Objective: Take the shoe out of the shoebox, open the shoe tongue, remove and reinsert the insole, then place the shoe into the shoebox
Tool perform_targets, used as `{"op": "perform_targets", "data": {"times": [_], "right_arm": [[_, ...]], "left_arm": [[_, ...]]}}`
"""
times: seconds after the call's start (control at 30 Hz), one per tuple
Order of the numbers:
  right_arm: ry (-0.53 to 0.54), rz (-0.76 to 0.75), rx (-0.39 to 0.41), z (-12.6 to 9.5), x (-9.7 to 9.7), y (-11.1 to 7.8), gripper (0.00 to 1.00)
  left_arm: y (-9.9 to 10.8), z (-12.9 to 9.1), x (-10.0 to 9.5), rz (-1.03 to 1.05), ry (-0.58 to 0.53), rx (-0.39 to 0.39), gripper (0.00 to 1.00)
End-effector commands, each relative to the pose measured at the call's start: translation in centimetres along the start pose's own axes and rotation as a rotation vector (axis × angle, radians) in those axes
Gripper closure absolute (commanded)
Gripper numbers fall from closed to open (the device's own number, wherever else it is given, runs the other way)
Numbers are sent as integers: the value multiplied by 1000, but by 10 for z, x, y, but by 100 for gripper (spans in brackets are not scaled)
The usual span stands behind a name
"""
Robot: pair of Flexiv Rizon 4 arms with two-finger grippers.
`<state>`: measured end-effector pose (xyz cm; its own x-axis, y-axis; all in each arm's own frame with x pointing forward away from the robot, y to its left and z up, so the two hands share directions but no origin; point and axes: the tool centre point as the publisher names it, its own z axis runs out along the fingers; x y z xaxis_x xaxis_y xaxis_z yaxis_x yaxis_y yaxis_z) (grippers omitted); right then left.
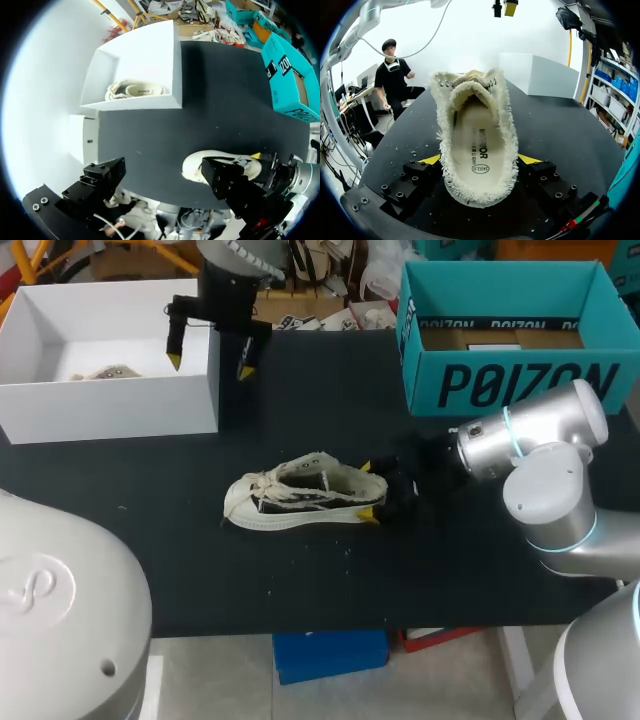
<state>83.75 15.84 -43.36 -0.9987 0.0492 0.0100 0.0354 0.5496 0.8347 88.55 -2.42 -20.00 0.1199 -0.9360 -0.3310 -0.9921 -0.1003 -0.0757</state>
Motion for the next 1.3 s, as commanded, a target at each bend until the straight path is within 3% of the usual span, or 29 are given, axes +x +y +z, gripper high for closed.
{"op": "perform_targets", "data": {"times": [0.03,0.7,1.3], "right_arm": [[-1,2,4,3,-2,1,100],[-1,2,4,3,-2,1,100],[-1,2,4,3,-2,1,100]], "left_arm": [[16,-1,28,8,-85,36,0],[59,29,118,142,-125,2,0],[90,52,165,229,-105,-46,0]]}}
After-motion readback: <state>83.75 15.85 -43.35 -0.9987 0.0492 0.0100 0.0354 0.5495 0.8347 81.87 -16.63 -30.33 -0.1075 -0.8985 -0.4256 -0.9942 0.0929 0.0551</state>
